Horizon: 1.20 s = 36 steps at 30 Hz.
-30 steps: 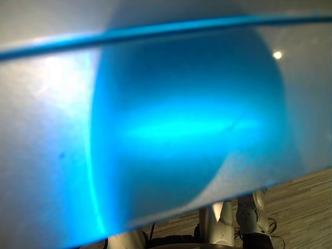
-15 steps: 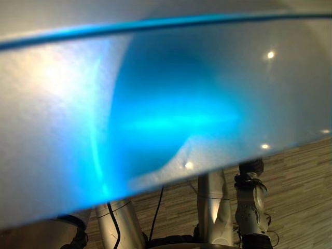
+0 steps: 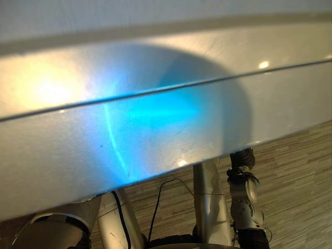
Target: Pick up the laundry basket with both hands and put the clothes into the washing machine.
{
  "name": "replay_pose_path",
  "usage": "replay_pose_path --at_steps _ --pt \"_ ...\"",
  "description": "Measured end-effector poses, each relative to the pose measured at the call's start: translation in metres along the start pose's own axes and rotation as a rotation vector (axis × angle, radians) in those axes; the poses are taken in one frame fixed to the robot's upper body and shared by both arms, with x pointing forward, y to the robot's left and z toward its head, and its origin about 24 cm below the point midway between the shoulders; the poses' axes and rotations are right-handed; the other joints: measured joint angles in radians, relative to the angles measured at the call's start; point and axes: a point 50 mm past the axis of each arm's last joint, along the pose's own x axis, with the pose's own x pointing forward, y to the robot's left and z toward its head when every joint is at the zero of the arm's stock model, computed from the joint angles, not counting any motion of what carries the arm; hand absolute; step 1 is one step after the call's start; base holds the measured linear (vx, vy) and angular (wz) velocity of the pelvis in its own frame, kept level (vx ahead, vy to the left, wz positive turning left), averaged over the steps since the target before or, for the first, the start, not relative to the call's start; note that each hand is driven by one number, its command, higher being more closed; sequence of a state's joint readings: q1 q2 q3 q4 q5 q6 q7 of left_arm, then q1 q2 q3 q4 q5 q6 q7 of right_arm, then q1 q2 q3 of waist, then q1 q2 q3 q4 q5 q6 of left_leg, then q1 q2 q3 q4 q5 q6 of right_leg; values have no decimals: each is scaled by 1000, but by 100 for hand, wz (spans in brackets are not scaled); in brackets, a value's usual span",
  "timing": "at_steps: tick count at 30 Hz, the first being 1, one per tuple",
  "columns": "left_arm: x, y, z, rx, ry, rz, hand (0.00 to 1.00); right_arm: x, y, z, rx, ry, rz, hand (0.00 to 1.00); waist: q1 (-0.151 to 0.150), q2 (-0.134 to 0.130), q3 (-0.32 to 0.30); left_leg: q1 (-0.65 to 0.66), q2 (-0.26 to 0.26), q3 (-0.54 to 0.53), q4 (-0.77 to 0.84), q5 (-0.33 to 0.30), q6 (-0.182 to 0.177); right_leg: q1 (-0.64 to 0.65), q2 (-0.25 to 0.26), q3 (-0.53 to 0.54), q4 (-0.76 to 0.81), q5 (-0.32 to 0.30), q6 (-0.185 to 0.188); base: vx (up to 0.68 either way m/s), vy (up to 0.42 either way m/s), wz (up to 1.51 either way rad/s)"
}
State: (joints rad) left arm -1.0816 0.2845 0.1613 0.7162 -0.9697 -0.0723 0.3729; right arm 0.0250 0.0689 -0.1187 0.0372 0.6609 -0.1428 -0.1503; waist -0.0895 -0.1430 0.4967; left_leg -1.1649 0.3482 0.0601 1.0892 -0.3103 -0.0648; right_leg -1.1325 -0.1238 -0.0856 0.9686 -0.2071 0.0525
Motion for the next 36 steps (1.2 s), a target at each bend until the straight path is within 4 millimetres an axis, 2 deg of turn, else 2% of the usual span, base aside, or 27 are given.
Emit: replay_pose_path --at_steps 4,7,8,9,10,11,13,15,16,17,18,19,21,22,23,25,27,28,29,30,33,34,36 --pt "-15 12 7 453 -166 -32 0 -5 -5 -3 -11 12 -7 0 12 1 0 78 -1 5 -75 16 -25 71 3 -21 -53 0 -11 58 -98 6" --pt "-29 44 9 908 -293 73 0 -10 -13 -3 -25 17 -14 0 17 3 1 150 -2 3 -168 55 -45 150 8 -56 -128 10 -28 101 -89 14" --pt "-32 53 7 963 -294 92 0 -10 -14 -4 -29 21 -16 0 19 2 1 174 -2 5 -187 58 -50 172 7 -63 -142 12 -30 158 -92 14" --pt "-36 80 0 1034 -243 165 0 -11 -12 -4 -35 25 3 0 10 1 -1 215 0 5 -219 64 -60 215 6 -87 -170 18 -41 152 -71 5" --pt "-42 98 -4 1098 -207 206 0 -11 -15 -2 -49 20 13 0 11 2 -1 254 0 7 -248 71 -65 251 3 -107 -191 22 -47 165 -64 5" --pt "-46 107 -8 1129 -186 221 0 -11 -16 -1 -58 22 12 0 11 2 -1 272 -1 11 -263 75 -67 268 2 -113 -202 23 -49 196 -58 9" --pt "-70 144 -30 1209 -73 270 0 -13 -23 0 -84 29 5 0 27 5 -6 369 -4 22 -339 89 -84 349 -2 -143 -242 20 -53 210 -65 13" --pt "-83 156 -36 1234 -52 273 0 -13 -25 0 -89 34 8 0 37 5 -6 417 -5 27 -367 94 -93 389 -5 -157 -254 13 -65 217 -71 8" --pt "-97 166 -45 1262 -7 260 0 -13 -28 -2 -101 45 1 0 55 10 -17 460 -9 26 -396 99 -102 423 -6 -166 -266 9 -72 202 -70 16" --pt "-114 183 -61 1272 89 260 0 -13 -32 -2 -113 51 -7 0 51 33 -63 464 -10 23 -426 100 -104 430 -8 -186 -279 9 -72 190 -53 21" --pt "-124 190 -72 1264 149 253 0 -13 -34 0 -117 47 -12 0 57 47 -84 478 -19 25 -445 110 -105 439 -15 -190 -283 8 -71 155 -21 21" --pt "-128 194 -80 1266 202 233 0 -12 -33 -1 -121 49 -9 0 62 50 -83 501 -22 32 -457 117 -105 455 -18 -188 -286 8 -71 196 -12 5" --pt "-151 215 -104 1259 381 208 0 -12 -34 -9 -161 89 -7 0 69 56 -84 602 -24 51 -492 119 -105 535 -19 -189 -298 8 -71 181 1 -5" --pt "-157 221 -109 1255 419 208 0 -13 -37 -11 -168 98 -19 0 70 58 -84 626 -25 52 -496 119 -105 555 -20 -189 -299 8 -72 145 17 2" --pt "-174 230 -119 1245 491 205 0 -14 -45 -15 -177 118 -50 0 73 66 -87 671 -28 52 -500 119 -105 600 -22 -190 -301 5 -68 112 31 15" --pt "-211 242 -139 1210 601 183 0 -22 -69 -22 -225 170 -138 0 80 108 -130 736 -47 53 -522 119 -105 674 -40 -198 -312 -14 -47 136 47 36" --pt "-247 257 -156 1156 723 209 0 -32 -96 -35 -252 256 -245 0 95 165 -187 803 -60 61 -559 119 -105 738 -55 -213 -325 -21 -37 135 32 32" --pt "-271 274 -163 1139 832 259 0 -42 -114 -48 -273 340 -316 0 110 190 -223 854 -70 71 -588 126 -94 786 -57 -216 -345 -27 -28 141 12 22" --pt "-282 284 -164 1125 887 299 0 -47 -122 -55 -285 387 -347 0 109 203 -238 878 -72 77 -603 134 -88 813 -60 -217 -358 -27 -27 154 22 27" --pt "-301 300 -163 1094 964 391 0 -59 -134 -65 -271 445 -418 0 108 215 -258 924 -74 86 -640 152 -100 861 -66 -229 -387 -27 -27 122 1 31" --pt "-326 326 -152 1043 1044 552 0 -88 -156 -84 -285 587 -542 0 106 216 -315 1020 -80 97 -746 181 -109 959 -53 -271 -467 -27 -26 96 -25 22" --pt "-337 335 -147 1004 1078 617 0 -102 -168 -90 -291 646 -604 0 105 191 -356 1083 -87 103 -827 221 -115 1038 -42 -294 -555 -23 -20 83 -63 36" --pt "-344 341 -143 982 1090 664 0 -120 -180 -96 -306 728 -668 0 107 167 -400 1130 -88 93 -890 245 -121 1133 -12 -327 -681 -5 1 48 -58 43"
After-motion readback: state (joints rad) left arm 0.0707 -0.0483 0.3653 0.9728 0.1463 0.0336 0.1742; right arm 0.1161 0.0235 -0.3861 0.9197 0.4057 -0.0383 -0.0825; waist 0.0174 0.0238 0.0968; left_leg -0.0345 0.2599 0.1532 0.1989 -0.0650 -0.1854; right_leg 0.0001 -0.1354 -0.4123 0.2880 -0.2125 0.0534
